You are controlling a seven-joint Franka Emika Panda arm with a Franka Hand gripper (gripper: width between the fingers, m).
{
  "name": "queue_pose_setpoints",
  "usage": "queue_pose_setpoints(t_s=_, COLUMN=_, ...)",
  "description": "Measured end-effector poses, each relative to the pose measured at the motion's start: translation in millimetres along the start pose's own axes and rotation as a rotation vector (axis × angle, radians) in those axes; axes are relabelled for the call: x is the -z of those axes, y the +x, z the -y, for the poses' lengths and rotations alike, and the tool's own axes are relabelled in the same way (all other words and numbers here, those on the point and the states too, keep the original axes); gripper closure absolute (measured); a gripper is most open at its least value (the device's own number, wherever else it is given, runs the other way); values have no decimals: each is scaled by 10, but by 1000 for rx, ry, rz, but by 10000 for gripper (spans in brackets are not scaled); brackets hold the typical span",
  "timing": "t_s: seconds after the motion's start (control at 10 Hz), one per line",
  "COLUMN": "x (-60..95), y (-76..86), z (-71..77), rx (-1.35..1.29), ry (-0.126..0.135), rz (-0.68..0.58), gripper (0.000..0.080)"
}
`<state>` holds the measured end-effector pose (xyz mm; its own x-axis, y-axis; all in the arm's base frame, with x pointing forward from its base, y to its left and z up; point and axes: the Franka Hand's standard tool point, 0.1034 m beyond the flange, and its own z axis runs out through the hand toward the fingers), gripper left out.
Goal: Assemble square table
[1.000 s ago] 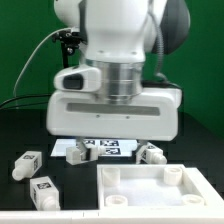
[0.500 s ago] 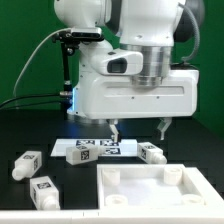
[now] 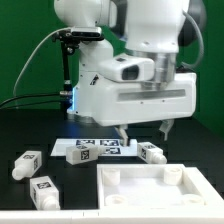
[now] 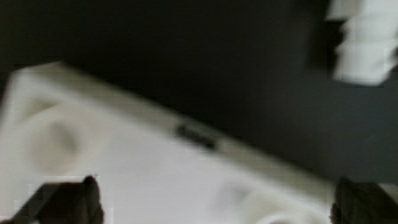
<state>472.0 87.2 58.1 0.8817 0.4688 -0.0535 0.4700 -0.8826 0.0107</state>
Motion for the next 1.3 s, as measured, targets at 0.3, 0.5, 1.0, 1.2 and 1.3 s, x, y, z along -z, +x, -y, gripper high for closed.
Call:
queue_pose_setpoints(t_s=0.3, x=-21, y=-25, z=1, rx=23, ry=4, rz=7, gripper=151)
queue_pose_setpoints(t_s=0.5, x=-194, y=-211, z=237, rx=-120, ry=16, rz=42, gripper=151)
queue_pose_setpoints(t_s=1.0, x=-437, y=-393, z=468, rx=-112, ry=25, rz=59, gripper=180)
queue_pose_setpoints(t_s=1.2, x=-441, y=-396, z=470, rx=-112, ry=25, rz=60, gripper=358)
queue_pose_setpoints(t_s=1.3, x=-440, y=-395, z=469, rx=-99, ry=24, rz=60, gripper=521)
